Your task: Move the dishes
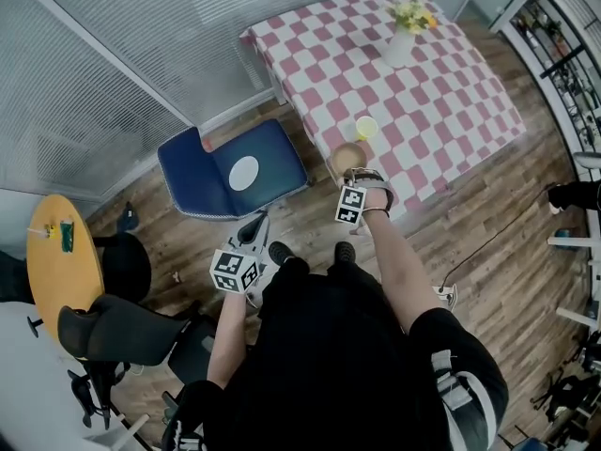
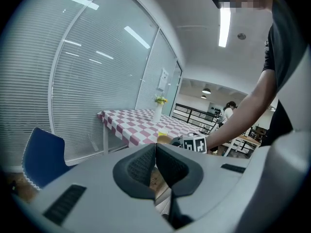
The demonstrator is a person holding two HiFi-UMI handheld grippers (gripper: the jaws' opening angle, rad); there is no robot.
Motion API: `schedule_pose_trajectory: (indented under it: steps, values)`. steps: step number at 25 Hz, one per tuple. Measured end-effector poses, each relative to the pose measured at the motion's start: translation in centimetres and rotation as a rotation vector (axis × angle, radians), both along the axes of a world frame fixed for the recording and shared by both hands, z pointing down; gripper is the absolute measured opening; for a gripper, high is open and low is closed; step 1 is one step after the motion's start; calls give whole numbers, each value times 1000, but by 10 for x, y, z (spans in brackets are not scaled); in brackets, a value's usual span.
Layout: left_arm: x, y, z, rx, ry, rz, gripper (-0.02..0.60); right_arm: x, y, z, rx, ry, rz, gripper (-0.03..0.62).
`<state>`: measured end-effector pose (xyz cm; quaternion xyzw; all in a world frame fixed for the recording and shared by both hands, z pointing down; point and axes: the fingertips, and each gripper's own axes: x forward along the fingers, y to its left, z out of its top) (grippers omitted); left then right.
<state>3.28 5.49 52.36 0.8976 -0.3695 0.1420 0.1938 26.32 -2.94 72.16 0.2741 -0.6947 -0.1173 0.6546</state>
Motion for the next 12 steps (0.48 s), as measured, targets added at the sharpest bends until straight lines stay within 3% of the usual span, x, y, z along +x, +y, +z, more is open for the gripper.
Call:
schedule_pose_trajectory:
  steps: [12]
  values:
    - [92,28,15,-24,-4,-31,22,112,18,8,-1,-13,39,28]
